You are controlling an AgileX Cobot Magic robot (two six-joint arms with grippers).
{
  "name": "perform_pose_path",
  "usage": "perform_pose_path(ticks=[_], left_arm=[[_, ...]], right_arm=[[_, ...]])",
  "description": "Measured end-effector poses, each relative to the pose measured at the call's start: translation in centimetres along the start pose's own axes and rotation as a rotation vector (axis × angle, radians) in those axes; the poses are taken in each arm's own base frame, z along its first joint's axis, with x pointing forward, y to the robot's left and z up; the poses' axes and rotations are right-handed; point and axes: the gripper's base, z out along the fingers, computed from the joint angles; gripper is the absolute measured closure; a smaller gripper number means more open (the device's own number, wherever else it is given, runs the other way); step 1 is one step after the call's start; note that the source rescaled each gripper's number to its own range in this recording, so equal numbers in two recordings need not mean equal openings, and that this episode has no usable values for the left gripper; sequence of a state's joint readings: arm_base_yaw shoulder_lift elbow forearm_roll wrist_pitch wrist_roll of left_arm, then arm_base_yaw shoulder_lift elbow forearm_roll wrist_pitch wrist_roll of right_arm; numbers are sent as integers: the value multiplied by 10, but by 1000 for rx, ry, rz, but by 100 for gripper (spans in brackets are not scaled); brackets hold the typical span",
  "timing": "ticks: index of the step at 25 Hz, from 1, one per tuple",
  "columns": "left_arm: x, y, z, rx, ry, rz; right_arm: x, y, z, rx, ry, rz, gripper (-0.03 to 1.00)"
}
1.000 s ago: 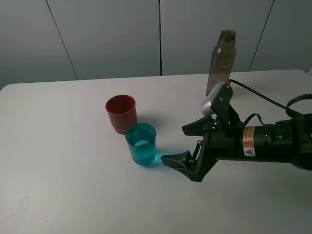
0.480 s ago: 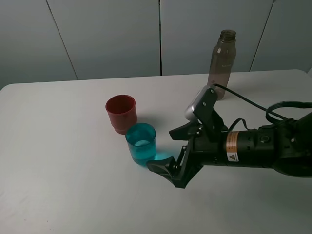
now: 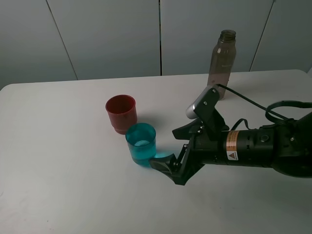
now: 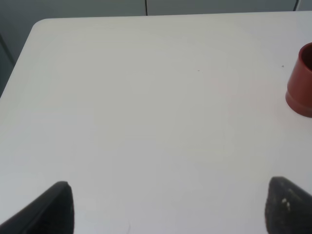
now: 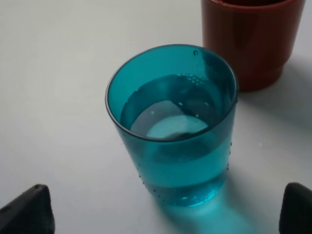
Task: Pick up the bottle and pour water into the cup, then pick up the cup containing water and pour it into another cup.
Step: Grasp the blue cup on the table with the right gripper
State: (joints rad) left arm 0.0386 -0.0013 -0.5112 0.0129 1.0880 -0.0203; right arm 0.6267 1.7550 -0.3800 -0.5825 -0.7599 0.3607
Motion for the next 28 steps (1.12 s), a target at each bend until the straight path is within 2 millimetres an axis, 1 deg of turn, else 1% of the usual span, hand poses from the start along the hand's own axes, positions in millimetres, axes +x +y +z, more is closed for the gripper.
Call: perform_pose_path(ticks=[5,8,14,22,28], left_arm=[[0,0,0,0,0,0],[0,0,0,0,0,0],[0,0,0,0,0,0],[0,0,0,0,0,0],[0,0,0,0,0,0]], right_arm=[[-7,-3,4,10,-10,59,-3],[-6,-4,4,18,-4,73,-3],[-5,-1,4,-10,4,34,-3],[-21,1,10,-70,-30,-40,-3],[-19,4,10,-104,-17,-74,-3]])
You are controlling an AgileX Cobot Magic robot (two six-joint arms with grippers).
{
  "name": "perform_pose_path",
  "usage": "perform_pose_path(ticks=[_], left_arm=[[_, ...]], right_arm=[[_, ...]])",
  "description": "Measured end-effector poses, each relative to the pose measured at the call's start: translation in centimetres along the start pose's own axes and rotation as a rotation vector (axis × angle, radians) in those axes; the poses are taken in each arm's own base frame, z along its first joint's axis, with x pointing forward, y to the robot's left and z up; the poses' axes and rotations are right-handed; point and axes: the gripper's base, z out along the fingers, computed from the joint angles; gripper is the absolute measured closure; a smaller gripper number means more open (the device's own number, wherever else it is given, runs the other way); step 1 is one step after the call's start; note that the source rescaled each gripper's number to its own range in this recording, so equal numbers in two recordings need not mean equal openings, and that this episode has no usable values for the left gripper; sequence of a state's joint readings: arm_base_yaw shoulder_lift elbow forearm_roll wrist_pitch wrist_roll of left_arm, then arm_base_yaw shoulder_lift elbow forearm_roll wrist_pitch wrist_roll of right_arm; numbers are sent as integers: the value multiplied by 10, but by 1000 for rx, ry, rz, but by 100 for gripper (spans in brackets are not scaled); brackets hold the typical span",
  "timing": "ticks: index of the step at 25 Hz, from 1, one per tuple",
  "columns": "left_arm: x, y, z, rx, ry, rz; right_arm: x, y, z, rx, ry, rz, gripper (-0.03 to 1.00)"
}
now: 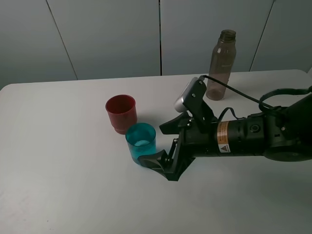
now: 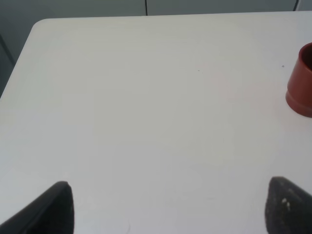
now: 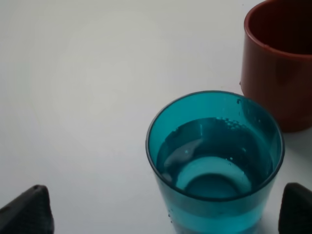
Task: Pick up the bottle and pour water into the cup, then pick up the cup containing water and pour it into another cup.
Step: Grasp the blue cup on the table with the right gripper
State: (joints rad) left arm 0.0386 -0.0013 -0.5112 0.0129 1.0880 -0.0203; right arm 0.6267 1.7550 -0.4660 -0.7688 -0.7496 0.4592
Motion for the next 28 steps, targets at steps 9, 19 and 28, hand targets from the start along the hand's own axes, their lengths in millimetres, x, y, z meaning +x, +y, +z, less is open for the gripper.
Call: perform_pose_path(ticks=[9,19,28], left_arm=[[0,0,0,0,0,0],[0,0,0,0,0,0],[0,0,0,0,0,0]], right_arm=[[16,-5,11,9,56,53,-3],[7,-12,21,18,32,37,-3],[15,-13,25,17,57,50,-3]])
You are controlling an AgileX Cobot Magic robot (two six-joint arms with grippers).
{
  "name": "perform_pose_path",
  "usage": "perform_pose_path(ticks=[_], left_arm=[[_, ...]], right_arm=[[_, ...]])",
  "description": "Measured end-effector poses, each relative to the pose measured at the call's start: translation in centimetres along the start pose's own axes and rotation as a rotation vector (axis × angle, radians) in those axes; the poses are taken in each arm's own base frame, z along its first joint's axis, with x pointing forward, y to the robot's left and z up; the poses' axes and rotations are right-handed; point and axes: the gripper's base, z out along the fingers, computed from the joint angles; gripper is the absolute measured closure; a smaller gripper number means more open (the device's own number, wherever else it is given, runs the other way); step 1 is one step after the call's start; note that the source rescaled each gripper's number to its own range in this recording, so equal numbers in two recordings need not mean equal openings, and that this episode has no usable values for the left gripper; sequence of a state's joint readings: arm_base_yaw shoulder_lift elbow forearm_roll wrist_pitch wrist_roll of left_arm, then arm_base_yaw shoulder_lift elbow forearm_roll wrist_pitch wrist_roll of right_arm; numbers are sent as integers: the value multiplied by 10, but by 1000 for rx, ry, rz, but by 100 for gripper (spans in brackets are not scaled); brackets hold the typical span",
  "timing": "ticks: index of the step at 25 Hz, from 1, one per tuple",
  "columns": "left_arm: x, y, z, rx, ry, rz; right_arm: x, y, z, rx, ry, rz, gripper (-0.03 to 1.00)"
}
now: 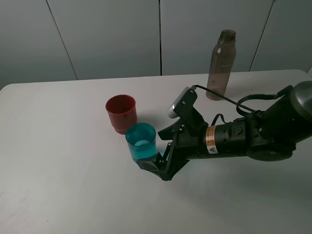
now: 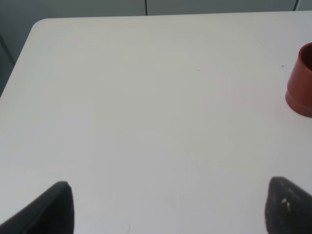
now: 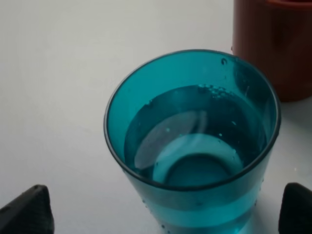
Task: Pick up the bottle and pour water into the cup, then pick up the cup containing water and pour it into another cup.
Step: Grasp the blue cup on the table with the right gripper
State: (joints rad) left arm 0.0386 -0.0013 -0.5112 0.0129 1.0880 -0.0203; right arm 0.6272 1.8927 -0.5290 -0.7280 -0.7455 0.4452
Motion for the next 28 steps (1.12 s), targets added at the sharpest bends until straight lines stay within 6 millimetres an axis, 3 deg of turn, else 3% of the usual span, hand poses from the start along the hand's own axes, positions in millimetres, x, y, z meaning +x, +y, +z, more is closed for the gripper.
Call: perform_pose_path(ticks=[8,17,28], left_arm=[[0,0,0,0,0,-2],[0,0,0,0,0,-2],[0,0,0,0,0,-2]], right_arm=[[-10,-8,7,32,35,49,-3],[-10,0,11,12,84,24,-3],[-27,1,24,52,132,-28,-3]])
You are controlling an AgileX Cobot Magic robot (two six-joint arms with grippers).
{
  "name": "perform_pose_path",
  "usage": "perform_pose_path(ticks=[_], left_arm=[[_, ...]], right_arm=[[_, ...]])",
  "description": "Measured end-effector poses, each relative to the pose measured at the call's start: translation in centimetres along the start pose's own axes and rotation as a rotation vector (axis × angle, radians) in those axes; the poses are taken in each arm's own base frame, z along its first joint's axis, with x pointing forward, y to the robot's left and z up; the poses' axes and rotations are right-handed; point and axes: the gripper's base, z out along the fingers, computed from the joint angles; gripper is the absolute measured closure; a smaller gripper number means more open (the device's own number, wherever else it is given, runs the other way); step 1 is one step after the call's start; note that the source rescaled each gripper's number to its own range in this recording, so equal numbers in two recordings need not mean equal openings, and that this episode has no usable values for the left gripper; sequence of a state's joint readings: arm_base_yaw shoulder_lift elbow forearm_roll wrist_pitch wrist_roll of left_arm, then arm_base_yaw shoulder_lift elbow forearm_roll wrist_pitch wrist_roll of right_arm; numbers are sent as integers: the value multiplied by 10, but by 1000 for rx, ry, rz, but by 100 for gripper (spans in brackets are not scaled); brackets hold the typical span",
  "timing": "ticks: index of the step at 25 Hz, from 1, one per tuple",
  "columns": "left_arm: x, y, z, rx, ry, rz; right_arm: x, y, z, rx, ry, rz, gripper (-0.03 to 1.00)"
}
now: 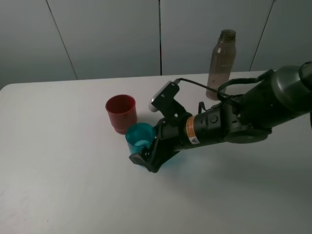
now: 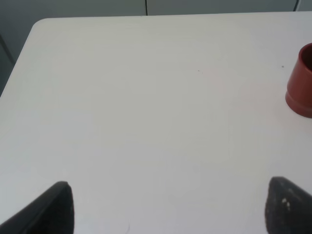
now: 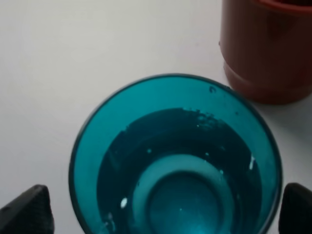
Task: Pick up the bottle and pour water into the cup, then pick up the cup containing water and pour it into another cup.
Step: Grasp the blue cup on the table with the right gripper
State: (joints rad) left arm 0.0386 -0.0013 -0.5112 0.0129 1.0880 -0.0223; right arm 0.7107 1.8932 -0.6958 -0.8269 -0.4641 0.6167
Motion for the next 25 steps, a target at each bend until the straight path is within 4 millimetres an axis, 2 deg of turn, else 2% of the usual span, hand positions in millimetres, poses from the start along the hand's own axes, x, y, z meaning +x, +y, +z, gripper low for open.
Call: perform_pose_path(ticks=[4,12,17,25], left_arm=[[0,0,0,0,0,0],[0,0,0,0,0,0],[0,0,0,0,0,0],[0,0,0,0,0,0]], right_arm=[[-3,5,3,-1,9,-17,-3],[0,0,6,48,69,-11,-3],[-7,1,10,63,64,-4,-3],[-1,2,16,88,123,10,-3]])
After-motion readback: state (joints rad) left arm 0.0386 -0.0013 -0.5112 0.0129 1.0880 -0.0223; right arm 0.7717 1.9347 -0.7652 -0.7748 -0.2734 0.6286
